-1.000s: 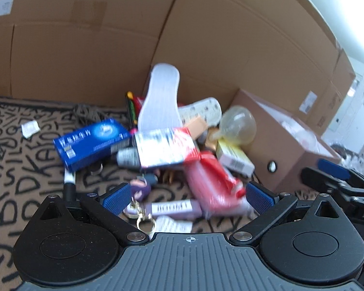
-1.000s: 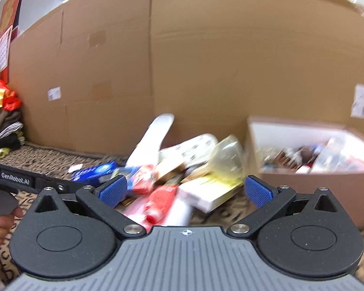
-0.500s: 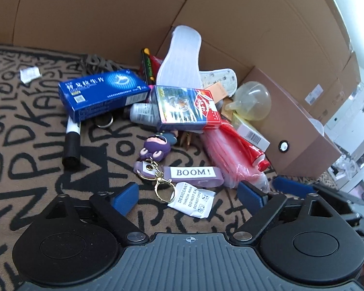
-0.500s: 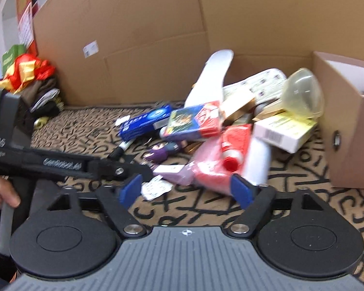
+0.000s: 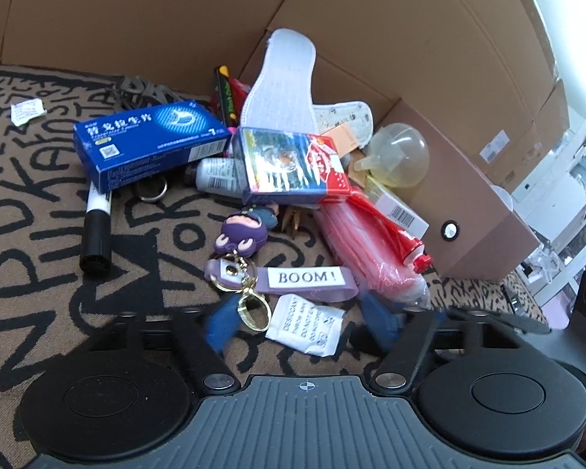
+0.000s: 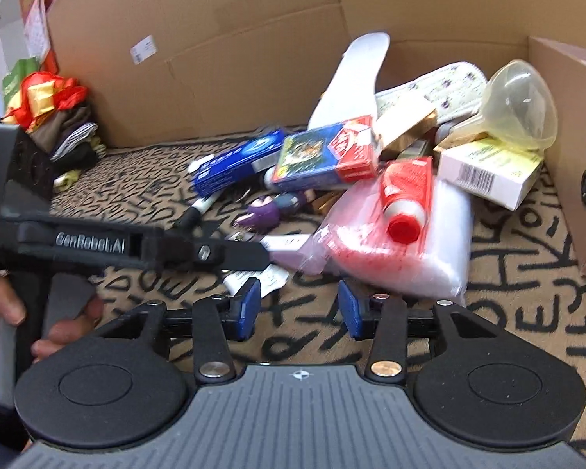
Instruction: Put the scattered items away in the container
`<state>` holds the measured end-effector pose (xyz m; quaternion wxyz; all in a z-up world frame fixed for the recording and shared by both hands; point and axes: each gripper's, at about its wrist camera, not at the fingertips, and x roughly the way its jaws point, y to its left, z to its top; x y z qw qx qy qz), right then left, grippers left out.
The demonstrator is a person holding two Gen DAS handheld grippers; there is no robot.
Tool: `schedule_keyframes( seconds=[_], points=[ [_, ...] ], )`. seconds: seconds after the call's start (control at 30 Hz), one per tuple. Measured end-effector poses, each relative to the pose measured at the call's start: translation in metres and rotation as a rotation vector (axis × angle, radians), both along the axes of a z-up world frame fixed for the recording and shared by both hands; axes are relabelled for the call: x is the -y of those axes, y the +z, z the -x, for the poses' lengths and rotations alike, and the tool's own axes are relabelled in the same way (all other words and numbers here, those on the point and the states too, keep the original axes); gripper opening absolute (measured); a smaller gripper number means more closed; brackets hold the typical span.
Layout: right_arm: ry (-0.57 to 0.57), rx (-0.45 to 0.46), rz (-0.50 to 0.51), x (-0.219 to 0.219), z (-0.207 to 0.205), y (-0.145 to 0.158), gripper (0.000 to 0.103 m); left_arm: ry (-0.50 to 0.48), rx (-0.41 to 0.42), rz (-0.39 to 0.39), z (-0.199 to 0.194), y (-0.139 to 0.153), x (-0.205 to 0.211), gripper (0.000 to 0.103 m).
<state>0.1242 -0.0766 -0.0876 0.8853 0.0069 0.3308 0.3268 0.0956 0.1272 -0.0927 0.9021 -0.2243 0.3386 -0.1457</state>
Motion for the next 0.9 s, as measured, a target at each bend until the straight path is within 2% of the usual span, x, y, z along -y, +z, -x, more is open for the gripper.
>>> schedule_keyframes(
  seconds=[0.1, 0.13, 0.23, 0.27, 0.3, 0.37, 0.77, 0.87, 0.9],
  points=[
    [-0.009, 0.013, 0.011, -0.004, -0.003, -0.004, 0.049, 0.02, -0.014, -0.001, -0.002, -0.003, -0.004, 0.042],
    [-0.011, 0.018, 0.01, -0.005, -0.004, -0.005, 0.049, 0.03, -0.018, 0.001, -0.002, -0.004, -0.005, 0.04],
    [-0.012, 0.034, 0.014, -0.008, -0.005, -0.006, 0.049, 0.045, -0.028, 0.013, -0.003, -0.007, -0.01, 0.019],
    [-0.01, 0.04, 0.02, -0.01, -0.004, -0.007, 0.043, 0.05, -0.032, 0.018, -0.003, -0.008, -0.012, 0.012],
    [-0.007, 0.045, 0.025, -0.011, -0.004, -0.007, 0.025, 0.049, -0.032, 0.023, -0.002, -0.008, -0.013, 0.007],
    [0.02, 0.031, 0.017, -0.012, -0.003, -0.007, 0.002, 0.042, -0.03, 0.025, 0.001, -0.007, -0.013, 0.0],
    [0.104, 0.008, 0.019, -0.008, 0.024, -0.004, 0.0, 0.081, -0.027, 0.003, 0.043, -0.001, -0.025, 0.0],
    [0.097, 0.027, 0.024, -0.009, 0.025, -0.002, 0.004, 0.098, -0.029, 0.008, 0.048, 0.001, -0.03, 0.0],
    [0.086, 0.046, 0.028, -0.01, 0.023, 0.0, 0.005, 0.11, -0.027, 0.01, 0.047, 0.001, -0.031, 0.016]
  ],
)
